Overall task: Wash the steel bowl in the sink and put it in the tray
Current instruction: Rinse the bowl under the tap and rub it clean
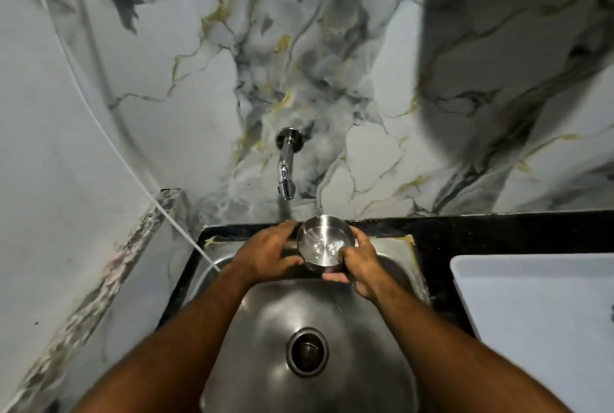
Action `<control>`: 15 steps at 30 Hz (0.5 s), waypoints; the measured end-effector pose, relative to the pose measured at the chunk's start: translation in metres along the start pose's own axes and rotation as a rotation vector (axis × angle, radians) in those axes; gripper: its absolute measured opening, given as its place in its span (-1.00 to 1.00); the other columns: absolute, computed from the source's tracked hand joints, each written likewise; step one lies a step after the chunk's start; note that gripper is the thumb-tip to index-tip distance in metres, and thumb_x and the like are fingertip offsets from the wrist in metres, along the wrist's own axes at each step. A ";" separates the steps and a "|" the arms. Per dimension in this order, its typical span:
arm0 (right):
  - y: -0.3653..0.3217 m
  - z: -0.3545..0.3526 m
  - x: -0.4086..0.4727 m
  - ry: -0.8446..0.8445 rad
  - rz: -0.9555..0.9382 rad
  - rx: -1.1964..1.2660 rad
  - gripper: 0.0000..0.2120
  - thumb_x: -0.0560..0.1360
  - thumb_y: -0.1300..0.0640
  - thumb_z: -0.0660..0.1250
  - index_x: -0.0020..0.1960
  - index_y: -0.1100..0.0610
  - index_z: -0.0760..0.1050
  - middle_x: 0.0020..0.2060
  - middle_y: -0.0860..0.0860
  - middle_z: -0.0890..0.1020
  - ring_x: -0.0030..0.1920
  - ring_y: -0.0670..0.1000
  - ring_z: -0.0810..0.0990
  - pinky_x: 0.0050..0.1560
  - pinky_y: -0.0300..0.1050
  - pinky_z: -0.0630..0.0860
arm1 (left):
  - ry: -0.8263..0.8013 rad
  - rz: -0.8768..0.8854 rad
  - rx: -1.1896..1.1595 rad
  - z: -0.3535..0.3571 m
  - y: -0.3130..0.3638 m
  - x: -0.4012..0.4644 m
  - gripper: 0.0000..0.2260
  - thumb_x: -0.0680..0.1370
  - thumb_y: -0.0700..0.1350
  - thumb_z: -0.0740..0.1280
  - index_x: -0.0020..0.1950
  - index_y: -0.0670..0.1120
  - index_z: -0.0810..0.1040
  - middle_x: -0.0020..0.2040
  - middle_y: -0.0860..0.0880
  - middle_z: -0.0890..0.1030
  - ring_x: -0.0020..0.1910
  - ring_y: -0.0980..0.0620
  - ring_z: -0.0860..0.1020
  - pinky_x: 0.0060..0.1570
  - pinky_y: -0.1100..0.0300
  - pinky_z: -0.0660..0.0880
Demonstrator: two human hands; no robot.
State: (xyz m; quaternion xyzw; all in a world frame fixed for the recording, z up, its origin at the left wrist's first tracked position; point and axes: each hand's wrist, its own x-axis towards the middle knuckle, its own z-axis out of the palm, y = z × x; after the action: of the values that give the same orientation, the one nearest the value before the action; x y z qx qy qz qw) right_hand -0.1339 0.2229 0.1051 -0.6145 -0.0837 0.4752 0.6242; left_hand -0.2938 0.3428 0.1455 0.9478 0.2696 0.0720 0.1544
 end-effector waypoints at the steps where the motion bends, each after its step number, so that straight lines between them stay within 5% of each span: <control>1: 0.001 0.007 0.004 0.020 0.012 0.013 -0.44 0.51 0.41 0.14 0.35 -0.11 0.34 0.19 0.07 0.52 -0.04 0.16 0.63 -0.35 0.14 0.69 | 0.054 -0.046 -0.044 -0.007 -0.005 0.005 -0.31 0.43 0.07 0.49 0.45 -0.17 0.35 0.37 -0.22 0.51 0.32 -0.18 0.49 0.34 0.06 0.39; 5: 0.004 0.033 0.026 0.052 0.046 0.044 -0.43 0.51 0.39 0.12 0.38 -0.12 0.31 0.20 0.06 0.56 -0.08 0.17 0.67 -0.37 0.09 0.68 | 0.293 -0.169 -0.195 -0.032 -0.015 0.042 -0.48 0.50 0.09 0.42 0.34 -0.19 0.47 0.19 -0.20 0.64 0.13 -0.17 0.61 0.14 0.15 0.45; 7: 0.006 0.044 0.036 0.063 0.054 0.041 -0.44 0.54 0.35 0.14 0.43 -0.13 0.28 0.14 0.04 0.58 -0.12 0.16 0.68 -0.36 0.07 0.67 | 0.390 -0.220 -0.209 -0.035 -0.005 0.063 -0.68 0.50 0.14 0.40 0.04 -0.10 0.59 -0.13 -0.06 0.69 -0.13 -0.06 0.64 -0.19 0.22 0.52; 9: 0.009 0.054 0.046 0.076 0.066 0.039 -0.47 0.57 0.31 0.16 0.43 -0.15 0.28 0.01 -0.04 0.56 -0.15 0.14 0.68 -0.38 0.04 0.66 | 0.510 -0.348 -0.209 -0.032 0.011 0.083 -0.68 0.45 0.18 0.44 -0.21 -0.06 0.52 -0.37 0.06 0.55 -0.37 0.06 0.53 -0.46 0.27 0.32; 12: 0.014 0.063 0.056 0.090 0.086 0.038 -0.51 0.60 0.27 0.19 0.42 -0.16 0.30 -0.04 -0.07 0.56 -0.19 0.14 0.69 -0.38 0.03 0.66 | 0.621 -0.529 -0.243 -0.024 0.026 0.100 -0.72 0.47 0.08 0.45 -0.22 -0.11 0.53 -0.35 0.01 0.57 -0.41 0.07 0.49 -0.48 0.24 0.29; 15: 0.018 0.069 0.062 0.083 0.098 0.036 -0.52 0.61 0.28 0.16 0.42 -0.15 0.30 -0.06 -0.04 0.56 -0.21 0.13 0.68 -0.39 0.00 0.66 | 0.609 -0.524 -0.277 -0.021 0.022 0.105 -0.84 0.48 -0.07 0.40 -0.20 -0.14 0.54 -0.30 -0.05 0.62 -0.36 0.00 0.57 -0.41 0.16 0.52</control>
State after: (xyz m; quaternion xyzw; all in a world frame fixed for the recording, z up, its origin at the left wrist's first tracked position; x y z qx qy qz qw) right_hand -0.1570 0.3099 0.0754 -0.6257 -0.0192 0.4806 0.6141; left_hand -0.1989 0.3865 0.1785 0.7530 0.5226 0.3425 0.2064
